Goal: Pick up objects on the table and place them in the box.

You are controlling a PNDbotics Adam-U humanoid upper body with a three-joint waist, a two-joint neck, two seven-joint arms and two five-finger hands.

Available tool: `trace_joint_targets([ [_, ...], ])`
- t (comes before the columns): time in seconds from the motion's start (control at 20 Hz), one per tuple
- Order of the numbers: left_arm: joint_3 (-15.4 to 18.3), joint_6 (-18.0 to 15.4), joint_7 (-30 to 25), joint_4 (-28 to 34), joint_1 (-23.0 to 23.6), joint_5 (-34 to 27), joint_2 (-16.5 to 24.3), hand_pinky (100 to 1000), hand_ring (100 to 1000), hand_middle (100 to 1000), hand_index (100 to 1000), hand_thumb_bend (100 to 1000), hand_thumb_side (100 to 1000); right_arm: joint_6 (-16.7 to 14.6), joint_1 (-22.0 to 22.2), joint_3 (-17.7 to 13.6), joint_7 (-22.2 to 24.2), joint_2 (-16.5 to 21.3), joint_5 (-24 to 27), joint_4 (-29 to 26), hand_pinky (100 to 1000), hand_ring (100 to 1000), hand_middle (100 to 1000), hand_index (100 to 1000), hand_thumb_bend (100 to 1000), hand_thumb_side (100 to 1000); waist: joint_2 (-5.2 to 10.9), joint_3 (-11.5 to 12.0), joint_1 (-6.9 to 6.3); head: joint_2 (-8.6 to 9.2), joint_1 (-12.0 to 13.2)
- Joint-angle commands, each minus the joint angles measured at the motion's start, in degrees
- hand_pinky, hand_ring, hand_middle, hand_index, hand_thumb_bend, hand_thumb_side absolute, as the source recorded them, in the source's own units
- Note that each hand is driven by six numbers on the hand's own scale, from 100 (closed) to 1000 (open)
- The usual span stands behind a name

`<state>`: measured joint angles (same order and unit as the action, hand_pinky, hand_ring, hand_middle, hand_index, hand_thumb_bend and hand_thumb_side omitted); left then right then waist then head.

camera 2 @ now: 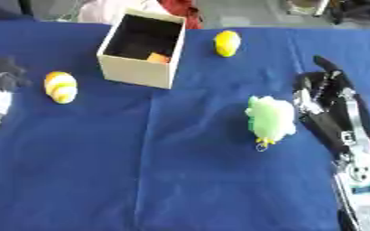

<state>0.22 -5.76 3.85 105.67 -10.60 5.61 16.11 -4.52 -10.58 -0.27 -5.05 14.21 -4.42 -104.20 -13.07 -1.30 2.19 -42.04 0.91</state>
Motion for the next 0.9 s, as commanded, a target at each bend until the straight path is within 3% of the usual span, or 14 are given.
trace_joint_targets([
  [0.05, 0.43, 0.04, -0.12, 0.71, -0.43, 0.11, 0.87, 858, 637, 653, 818, 228, 594, -0.10, -0.43, -0.20, 0.00, 0.74, 0.15, -0.66, 699, 679, 643, 912, 100, 418, 0.89, -0.07, -0.48, 0.56, 0.07],
  [0.55, 0.20, 0.31, -0.79, 0.91, -0.80, 0.61, 2.88, 859, 641, 659, 822, 232, 590, -0.09, -0.31, -0.19, 0.04, 0.78, 0.15, -0.60, 699, 679, 644, 912, 100, 420, 0.93, -0.29, -0.61, 0.52, 0.12],
  [0.75, -0.25, 1.76, -2.98, 1.34, -2.20, 3.48, 9.33, 857, 652, 678, 832, 242, 561, -0.06, -0.45, -0.22, 0.02, 0.91, 0.07, -0.48, 699, 679, 644, 912, 100, 419, 0.99, -0.65, -0.85, 0.61, 0.20],
  [0.9, -1.12, 3.44, -7.17, 1.49, -4.27, 8.28, 17.36, 855, 673, 708, 848, 270, 550, -0.03, -0.37, -0.07, 0.15, 1.00, -0.01, -0.39, 699, 679, 643, 912, 100, 420, 1.17, -1.12, -1.11, 0.56, 0.25],
])
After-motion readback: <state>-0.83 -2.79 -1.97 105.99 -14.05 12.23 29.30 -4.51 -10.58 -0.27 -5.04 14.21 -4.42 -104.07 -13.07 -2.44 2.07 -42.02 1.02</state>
